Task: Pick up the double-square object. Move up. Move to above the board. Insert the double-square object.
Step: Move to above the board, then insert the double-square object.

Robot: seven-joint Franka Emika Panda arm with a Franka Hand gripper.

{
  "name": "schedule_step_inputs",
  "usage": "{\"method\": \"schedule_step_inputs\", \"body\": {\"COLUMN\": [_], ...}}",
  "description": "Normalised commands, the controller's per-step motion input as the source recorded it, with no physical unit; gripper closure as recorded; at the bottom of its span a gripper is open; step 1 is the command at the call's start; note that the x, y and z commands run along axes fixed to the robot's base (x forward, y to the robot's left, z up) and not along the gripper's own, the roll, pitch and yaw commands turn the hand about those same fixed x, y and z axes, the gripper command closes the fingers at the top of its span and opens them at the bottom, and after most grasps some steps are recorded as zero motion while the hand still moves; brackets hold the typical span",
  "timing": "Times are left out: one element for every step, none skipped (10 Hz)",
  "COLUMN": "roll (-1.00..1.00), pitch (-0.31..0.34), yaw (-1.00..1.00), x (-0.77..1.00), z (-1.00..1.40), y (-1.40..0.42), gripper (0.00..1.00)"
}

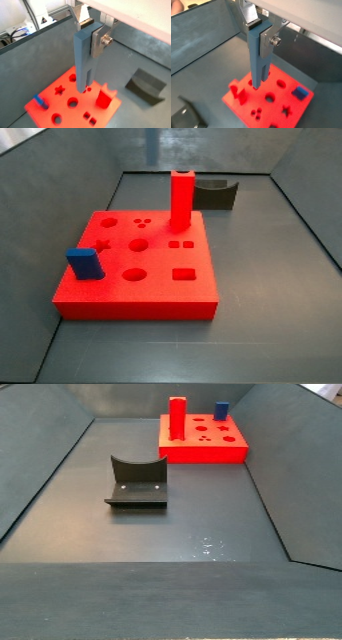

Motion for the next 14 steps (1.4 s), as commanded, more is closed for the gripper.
{"method": "schedule_step_inputs", "body": {"roll": [0.01,0.02,0.03,0.00,0.00,0.00,-0.03,-0.04,-0.02,0.00,0.00,0.01,0.03,0.04], "pitch": [0.124,0.083,0.000,0.000,0.000,0.000,-0.009,-0.017,-0.021,-0.011,-0.020,-0.026,-0.021,-0.020], "yaw": [0.00,0.00,0.00,0.00,-0.47,-0.82,-0.90,-0.84,-0.84,-0.84,-0.89,-0.97,-1.00,-1.00], "x": [0.24,0.14,0.00,-0.07,0.01,0.25,0.18,0.27,0.28,0.28,0.22,0.15,0.09,0.08], "z": [0.02,0.02,0.00,0.00,-0.02,-0.13,-0.14,-0.18,-0.24,-0.28,-0.41,-0.49,-0.52,-0.53], "y": [-0.32,-0.20,0.00,0.00,-0.15,-0.02,0.00,0.00,0.00,0.00,0.00,0.00,0.00,0.00], "gripper": [1.00,1.00,1.00,1.00,1.00,1.00,1.00,1.00,1.00,1.00,1.00,1.00,1.00,1.00]}}
